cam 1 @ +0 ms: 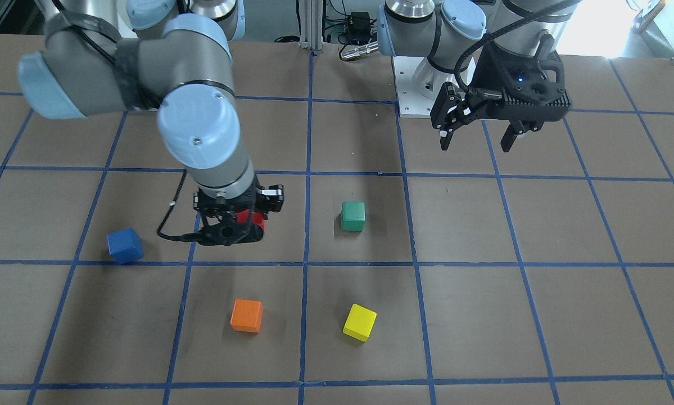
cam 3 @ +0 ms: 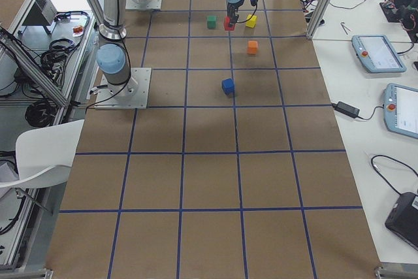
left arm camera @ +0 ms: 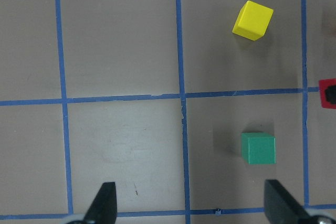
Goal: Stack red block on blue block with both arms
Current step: 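Carry the red cube with the right gripper above the blue cube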
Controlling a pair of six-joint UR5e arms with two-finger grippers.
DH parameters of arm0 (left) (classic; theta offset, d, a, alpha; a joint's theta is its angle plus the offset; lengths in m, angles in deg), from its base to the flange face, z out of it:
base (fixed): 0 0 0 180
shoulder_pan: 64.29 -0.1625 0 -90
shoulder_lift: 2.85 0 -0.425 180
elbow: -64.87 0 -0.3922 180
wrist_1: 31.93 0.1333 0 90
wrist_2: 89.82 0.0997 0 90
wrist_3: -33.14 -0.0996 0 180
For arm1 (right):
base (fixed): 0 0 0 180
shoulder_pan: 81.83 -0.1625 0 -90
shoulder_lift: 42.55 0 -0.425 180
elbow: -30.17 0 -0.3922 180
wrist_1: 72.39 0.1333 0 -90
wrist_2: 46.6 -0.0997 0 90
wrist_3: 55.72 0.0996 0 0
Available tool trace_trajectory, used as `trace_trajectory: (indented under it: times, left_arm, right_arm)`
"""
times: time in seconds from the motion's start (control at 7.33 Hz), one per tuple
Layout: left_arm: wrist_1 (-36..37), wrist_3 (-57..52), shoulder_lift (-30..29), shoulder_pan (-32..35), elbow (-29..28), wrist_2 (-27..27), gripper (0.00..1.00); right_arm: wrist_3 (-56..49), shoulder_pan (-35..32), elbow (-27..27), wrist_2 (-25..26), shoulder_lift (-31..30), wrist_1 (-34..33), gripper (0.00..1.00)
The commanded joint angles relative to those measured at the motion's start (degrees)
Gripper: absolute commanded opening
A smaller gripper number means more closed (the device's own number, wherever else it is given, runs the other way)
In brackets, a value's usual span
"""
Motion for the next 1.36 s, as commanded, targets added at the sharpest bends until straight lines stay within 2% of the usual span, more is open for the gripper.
trace_trajectory:
  times: [0.0, 0.27, 0.55, 0.68, 0.95, 1.23]
  left_arm:
    - [-0.6, 0.6, -0.3, 0.2, 0.6, 0.0, 1.00]
    - [-0.6, 0.7, -0.6, 0.2, -0.1, -0.1, 1.00]
    - [-0.6, 0.7, -0.8, 0.2, -0.2, -0.2, 1.00]
    - [-0.7, 0.7, -0.8, 0.3, -0.1, -0.3, 1.00]
    - [-0.8, 0.7, -0.7, 0.5, 0.3, -0.5, 1.00]
    - [-0.8, 0.7, -0.7, 0.5, 0.3, -0.5, 1.00]
  right_arm:
    - [-5.3, 9.2, -2.1, 1.1, -6.2, 3.3, 0.00]
    - [-17.9, 16.2, -8.1, 3.1, -7.2, 1.3, 0.00]
    - [-31.3, 22.4, -10.9, 3.5, -7.2, -5.2, 0.00]
    - [-34.1, 23.5, -12.2, 3.4, -6.9, -6.9, 0.00]
    - [-38.5, 23.7, -16.5, 5.3, -6.5, -15.7, 0.00]
    - [-40.5, 23.8, -18.5, 5.9, -6.5, -16.7, 0.00]
